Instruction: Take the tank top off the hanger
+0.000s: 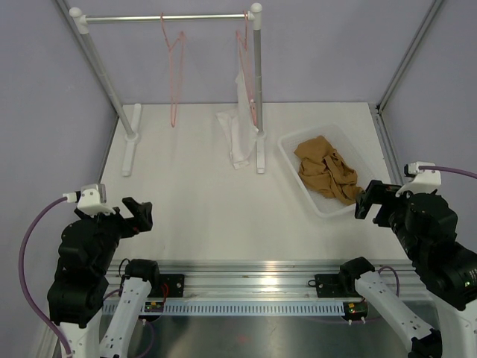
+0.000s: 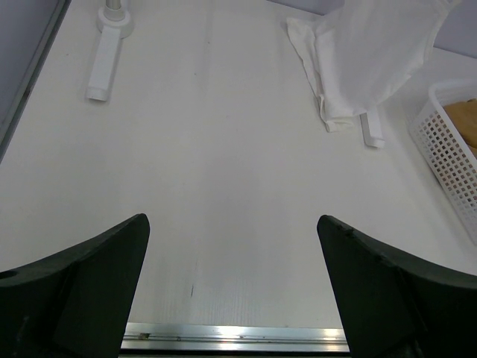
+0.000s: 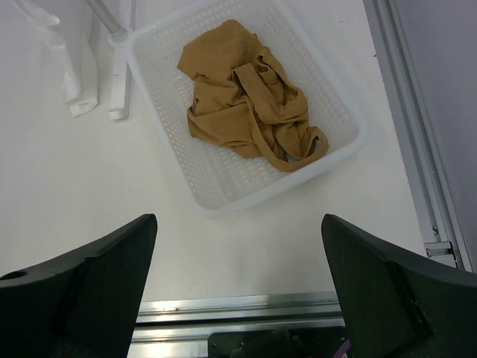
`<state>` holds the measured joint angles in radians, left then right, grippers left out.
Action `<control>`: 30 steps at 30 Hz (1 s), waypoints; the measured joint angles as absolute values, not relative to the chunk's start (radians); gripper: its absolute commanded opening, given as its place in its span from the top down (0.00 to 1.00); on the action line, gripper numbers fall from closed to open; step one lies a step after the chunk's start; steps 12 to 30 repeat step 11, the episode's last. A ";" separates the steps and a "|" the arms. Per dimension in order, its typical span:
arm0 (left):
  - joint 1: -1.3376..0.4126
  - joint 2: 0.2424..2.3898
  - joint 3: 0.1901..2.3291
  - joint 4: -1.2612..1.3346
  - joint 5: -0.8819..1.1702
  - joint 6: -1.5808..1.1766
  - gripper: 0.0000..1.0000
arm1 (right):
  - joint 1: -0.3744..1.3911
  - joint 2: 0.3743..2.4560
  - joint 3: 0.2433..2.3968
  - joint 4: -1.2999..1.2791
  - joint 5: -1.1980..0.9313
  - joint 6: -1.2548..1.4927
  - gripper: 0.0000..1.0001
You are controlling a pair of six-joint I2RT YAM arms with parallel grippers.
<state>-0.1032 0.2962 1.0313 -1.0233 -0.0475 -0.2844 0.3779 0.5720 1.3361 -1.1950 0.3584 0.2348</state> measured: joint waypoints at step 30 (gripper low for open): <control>-0.103 0.299 1.031 -0.992 -0.033 -0.258 0.01 | 0.378 0.540 1.301 -1.193 0.356 0.221 0.00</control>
